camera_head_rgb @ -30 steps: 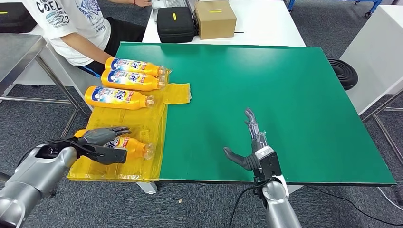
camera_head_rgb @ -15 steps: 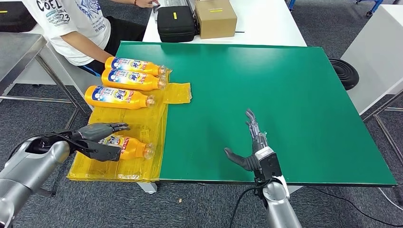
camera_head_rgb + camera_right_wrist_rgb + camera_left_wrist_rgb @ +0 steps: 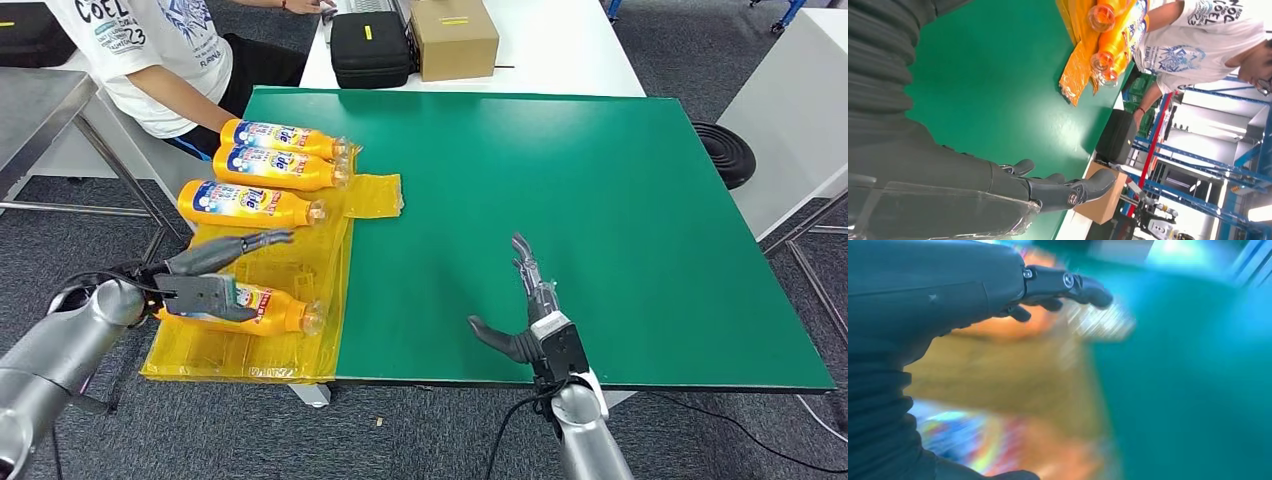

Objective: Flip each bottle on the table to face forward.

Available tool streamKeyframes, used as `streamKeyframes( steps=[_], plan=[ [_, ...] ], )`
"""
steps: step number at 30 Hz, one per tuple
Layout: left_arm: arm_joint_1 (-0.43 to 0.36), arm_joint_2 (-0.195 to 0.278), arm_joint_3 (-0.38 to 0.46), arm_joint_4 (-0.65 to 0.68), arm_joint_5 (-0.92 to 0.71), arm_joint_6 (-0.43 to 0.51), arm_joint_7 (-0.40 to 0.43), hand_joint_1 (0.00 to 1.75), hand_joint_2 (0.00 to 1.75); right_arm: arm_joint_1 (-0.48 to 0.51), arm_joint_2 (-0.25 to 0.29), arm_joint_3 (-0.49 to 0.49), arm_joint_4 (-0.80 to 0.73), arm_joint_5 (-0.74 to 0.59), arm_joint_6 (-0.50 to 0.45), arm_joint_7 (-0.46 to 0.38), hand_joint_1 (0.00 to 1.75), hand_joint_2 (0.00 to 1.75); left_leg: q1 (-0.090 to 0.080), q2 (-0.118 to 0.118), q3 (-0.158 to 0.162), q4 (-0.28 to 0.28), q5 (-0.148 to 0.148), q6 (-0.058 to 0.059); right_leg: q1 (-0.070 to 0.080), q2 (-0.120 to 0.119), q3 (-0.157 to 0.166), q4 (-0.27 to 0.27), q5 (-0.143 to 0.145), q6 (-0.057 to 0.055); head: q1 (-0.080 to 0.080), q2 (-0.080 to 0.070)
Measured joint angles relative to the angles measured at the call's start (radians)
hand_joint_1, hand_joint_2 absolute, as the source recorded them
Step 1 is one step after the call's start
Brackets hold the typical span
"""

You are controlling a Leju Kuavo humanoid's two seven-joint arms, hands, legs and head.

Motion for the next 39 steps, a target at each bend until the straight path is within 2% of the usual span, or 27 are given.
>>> streamKeyframes(
  steps=[6, 7, 8, 9, 10, 11, 12, 13, 15, 16, 17, 18, 19, 20, 22, 24, 27, 28, 29, 30, 33, 34, 35, 36, 37, 38, 39],
  plan=[
    [0.117, -0.087, 0.138, -0.047, 0.135, 0.058, -0.023, 0.00, 1.75, 0.014, 0.014, -0.009, 0.000, 0.024, 0.006, 0.000, 0.00, 1.75, 0.000, 0.001, -0.001, 0.000, -0.001, 0.000, 0.000, 0.001, -0.002, 0.000, 0.000, 0.000, 0.000, 0.000],
    [0.131, -0.095, 0.152, -0.053, 0.147, 0.060, -0.023, 0.31, 1.75, 0.015, 0.015, -0.011, 0.000, 0.026, 0.006, 0.000, 0.00, 1.75, 0.000, 0.001, -0.001, 0.000, -0.001, 0.000, 0.000, 0.001, -0.002, 0.000, 0.000, 0.000, 0.000, 0.000],
    [0.146, -0.106, 0.170, -0.063, 0.168, 0.061, -0.022, 0.74, 1.75, 0.017, 0.017, -0.012, -0.001, 0.027, 0.006, 0.000, 0.00, 1.75, 0.000, 0.001, -0.001, 0.000, -0.001, 0.000, 0.000, 0.001, -0.002, 0.000, 0.000, 0.000, 0.000, 0.000],
    [0.163, -0.119, 0.192, -0.074, 0.197, 0.063, -0.021, 1.18, 1.75, 0.019, 0.018, -0.015, -0.002, 0.029, 0.006, 0.000, 0.38, 1.75, 0.000, 0.001, -0.001, 0.000, -0.001, 0.000, 0.000, 0.001, -0.002, 0.000, 0.000, 0.000, 0.000, 0.000],
    [0.184, -0.136, 0.218, -0.088, 0.233, 0.069, -0.019, 1.18, 1.75, 0.023, 0.021, -0.018, -0.005, 0.031, 0.002, 0.000, 0.82, 1.75, 0.000, 0.001, -0.001, 0.000, -0.001, 0.000, 0.000, 0.001, -0.002, 0.000, 0.000, 0.000, 0.000, 0.000],
    [0.209, -0.158, 0.249, -0.106, 0.269, 0.081, -0.015, 0.88, 1.75, 0.028, 0.023, -0.022, -0.010, 0.033, -0.005, 0.000, 1.20, 1.75, 0.000, 0.001, -0.001, 0.000, -0.001, 0.000, 0.000, 0.001, -0.002, 0.000, 0.000, 0.000, 0.000, 0.000],
    [0.236, -0.185, 0.280, -0.125, 0.302, 0.099, -0.010, 0.44, 1.75, 0.035, 0.027, -0.025, -0.017, 0.034, -0.016, 0.000, 1.20, 1.75, -0.001, 0.001, -0.002, 0.000, -0.001, -0.001, 0.000, 0.001, -0.002, 0.000, 0.000, 0.000, 0.000, 0.000],
    [0.265, -0.214, 0.311, -0.147, 0.331, 0.123, -0.004, 0.00, 1.75, 0.042, 0.030, -0.028, -0.026, 0.033, -0.031, 0.000, 0.82, 1.75, -0.001, 0.001, -0.002, 0.000, -0.001, -0.001, 0.000, 0.001, -0.002, 0.000, 0.000, 0.000, 0.000, 0.000],
    [0.326, -0.289, 0.370, -0.195, 0.383, 0.182, 0.001, 0.85, 1.75, 0.055, 0.039, -0.032, -0.044, 0.025, -0.076, 0.000, 0.83, 1.75, -0.001, 0.001, -0.002, 0.000, -0.002, 0.000, -0.001, 0.001, -0.003, 0.000, 0.000, 0.000, 0.000, 0.000],
    [0.355, -0.328, 0.395, -0.220, 0.403, 0.217, 0.002, 0.86, 1.75, 0.060, 0.044, -0.032, -0.052, 0.022, -0.104, 0.000, 1.20, 1.75, -0.001, 0.001, -0.003, 0.000, -0.002, 0.000, -0.001, 0.001, -0.003, 0.000, 0.000, 0.000, 0.000, 0.000],
    [0.383, -0.369, 0.415, -0.244, 0.417, 0.253, 0.001, 0.86, 1.75, 0.065, 0.050, -0.033, -0.059, 0.024, -0.135, 0.000, 1.20, 1.75, -0.001, 0.001, -0.003, 0.000, -0.003, 0.000, -0.001, 0.001, -0.003, -0.001, -0.001, 0.000, 0.000, 0.000],
    [0.407, -0.404, 0.429, -0.266, 0.425, 0.288, -0.001, 0.43, 1.75, 0.068, 0.057, -0.033, -0.065, 0.029, -0.163, 0.000, 0.84, 1.75, -0.001, 0.000, -0.004, 0.000, -0.003, 0.000, -0.001, 0.001, -0.003, -0.001, -0.001, 0.000, 0.000, 0.000],
    [0.428, -0.438, 0.438, -0.286, 0.428, 0.322, -0.006, 0.44, 1.75, 0.070, 0.063, -0.033, -0.069, 0.038, -0.190, 0.000, 0.84, 1.75, -0.001, 0.000, -0.004, 0.000, -0.003, 0.000, -0.001, 0.001, -0.003, -0.001, -0.001, 0.000, 0.000, 0.000],
    [0.447, -0.468, 0.443, -0.304, 0.430, 0.354, -0.011, 0.73, 1.75, 0.072, 0.068, -0.032, -0.074, 0.047, -0.215, 0.000, 0.87, 1.75, -0.002, 0.000, -0.004, 0.000, -0.003, 0.000, -0.001, 0.000, -0.003, -0.001, -0.001, 0.000, 0.000, 0.000],
    [0.485, -0.518, 0.446, -0.336, 0.428, 0.416, -0.026, 0.73, 1.75, 0.079, 0.078, -0.027, -0.082, 0.064, -0.263, 0.000, 0.84, 1.75, -0.002, 0.000, -0.004, 0.000, -0.003, 0.000, -0.001, 0.001, -0.004, -0.001, -0.001, 0.000, 0.000, 0.000],
    [0.520, -0.559, 0.443, -0.361, 0.409, 0.498, -0.048, 0.00, 1.75, 0.088, 0.084, -0.015, -0.089, 0.085, -0.312, 0.000, 0.00, 1.75, -0.002, 0.000, -0.004, 0.000, -0.003, 0.000, -0.001, 0.001, -0.004, -0.001, -0.001, 0.000, 0.000, 0.000],
    [0.559, -0.604, 0.430, -0.387, 0.364, 0.623, -0.074, 0.00, 1.75, 0.102, 0.092, 0.006, -0.094, 0.117, -0.370, 0.000, 0.00, 1.75, -0.001, 0.000, -0.004, 0.000, -0.003, 0.000, 0.000, 0.001, -0.004, -0.001, -0.001, 0.000, 0.000, 0.000],
    [0.567, -0.614, 0.425, -0.394, 0.356, 0.644, -0.078, 0.00, 1.75, 0.106, 0.094, 0.011, -0.095, 0.123, -0.378, 0.000, 0.12, 1.75, -0.001, 0.000, -0.004, 0.000, -0.003, -0.001, 0.000, 0.001, -0.004, -0.001, -0.001, 0.000, 0.000, 0.000],
    [0.574, -0.622, 0.421, -0.400, 0.352, 0.654, -0.080, 0.44, 1.75, 0.108, 0.096, 0.016, -0.097, 0.126, -0.381, 0.000, 0.56, 1.75, -0.001, 0.000, -0.004, 0.000, -0.003, -0.001, 0.000, 0.001, -0.004, -0.001, -0.001, 0.000, 0.000, 0.000],
    [0.579, -0.627, 0.416, -0.405, 0.352, 0.662, -0.081, 0.55, 1.75, 0.110, 0.098, 0.020, -0.097, 0.127, -0.382, 0.000, 0.67, 1.75, -0.001, 0.000, -0.004, 0.000, -0.003, -0.001, 0.000, 0.000, -0.004, 0.000, -0.001, 0.000, 0.000, 0.000],
    [0.591, -0.636, 0.402, -0.418, 0.361, 0.702, -0.083, 0.55, 1.75, 0.118, 0.101, 0.030, -0.104, 0.120, -0.384, 0.000, 0.79, 1.75, -0.001, 0.000, -0.004, 0.000, -0.003, -0.001, 0.000, 0.001, -0.004, 0.000, -0.001, 0.000, 0.000, 0.000],
    [0.599, -0.637, 0.394, -0.426, 0.366, 0.730, -0.083, 0.81, 1.75, 0.123, 0.101, 0.036, -0.108, 0.112, -0.389, 0.000, 1.11, 1.75, -0.001, 0.000, -0.004, 0.000, -0.003, -0.001, 0.000, 0.001, -0.004, 0.000, -0.001, 0.000, 0.000, 0.000],
    [0.608, -0.637, 0.385, -0.434, 0.371, 0.760, -0.083, 0.81, 1.75, 0.129, 0.101, 0.044, -0.112, 0.103, -0.398, 0.000, 1.12, 1.75, -0.001, 0.000, -0.004, 0.000, -0.003, -0.001, 0.000, 0.001, -0.004, 0.000, -0.001, 0.000, 0.000, 0.000],
    [0.619, -0.637, 0.375, -0.443, 0.376, 0.788, -0.084, 0.81, 1.75, 0.136, 0.100, 0.052, -0.117, 0.092, -0.408, 0.000, 0.88, 1.75, -0.001, 0.000, -0.004, 0.000, -0.003, -0.001, 0.000, 0.000, -0.004, 0.000, -0.001, 0.000, -0.001, 0.000],
    [0.630, -0.637, 0.362, -0.452, 0.381, 0.810, -0.084, 0.71, 1.75, 0.144, 0.100, 0.062, -0.121, 0.082, -0.421, 0.000, 0.88, 1.75, -0.001, 0.000, -0.004, 0.000, -0.003, -0.001, 0.000, 0.000, -0.004, -0.001, -0.001, 0.000, -0.001, 0.000],
    [0.639, -0.637, 0.349, -0.458, 0.385, 0.826, -0.084, 0.77, 1.75, 0.152, 0.100, 0.071, -0.126, 0.073, -0.435, 0.000, 0.88, 1.75, -0.001, 0.000, -0.004, 0.000, -0.003, -0.001, 0.000, 0.000, -0.004, -0.001, -0.002, 0.000, 0.000, 0.000],
    [0.644, -0.637, 0.342, -0.461, 0.386, 0.833, -0.084, 1.02, 1.75, 0.155, 0.099, 0.076, -0.128, 0.068, -0.442, 0.000, 1.16, 1.75, -0.001, 0.000, -0.004, 0.000, -0.003, -0.001, 0.000, 0.000, -0.004, -0.001, -0.002, 0.000, 0.000, 0.000]
  ],
)
